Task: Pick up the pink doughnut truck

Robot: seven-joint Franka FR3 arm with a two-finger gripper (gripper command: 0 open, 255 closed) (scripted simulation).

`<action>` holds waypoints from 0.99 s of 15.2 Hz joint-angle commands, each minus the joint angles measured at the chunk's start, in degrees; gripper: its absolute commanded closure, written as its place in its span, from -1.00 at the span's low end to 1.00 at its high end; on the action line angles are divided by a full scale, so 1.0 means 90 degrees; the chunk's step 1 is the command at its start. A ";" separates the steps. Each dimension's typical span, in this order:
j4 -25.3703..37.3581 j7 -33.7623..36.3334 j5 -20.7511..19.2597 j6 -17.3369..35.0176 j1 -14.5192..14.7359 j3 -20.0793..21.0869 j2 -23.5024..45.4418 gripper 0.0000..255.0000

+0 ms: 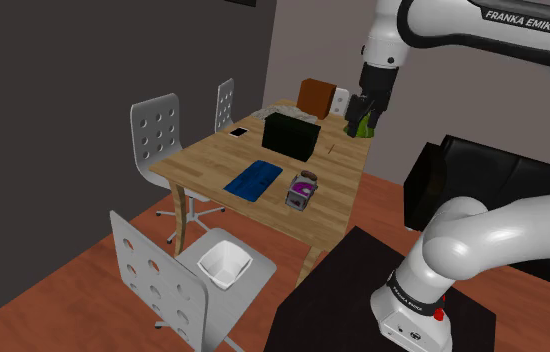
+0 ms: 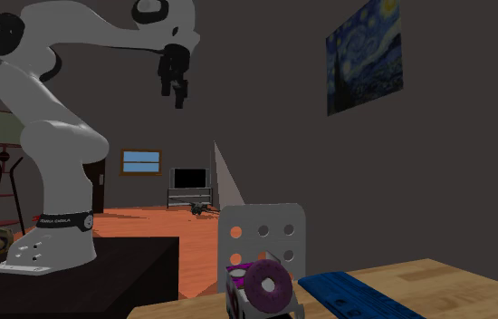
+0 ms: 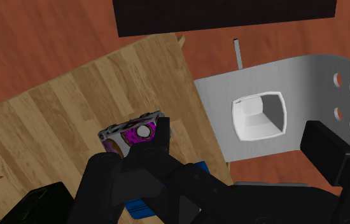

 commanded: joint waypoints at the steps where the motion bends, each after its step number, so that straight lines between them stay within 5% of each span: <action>1: 0.0000 0.0000 0.0000 0.0000 0.0000 0.0000 0.0000 -1.00; 15: -0.1249 -0.1711 -0.1025 0.2995 -0.0206 -0.1320 0.1338 -1.00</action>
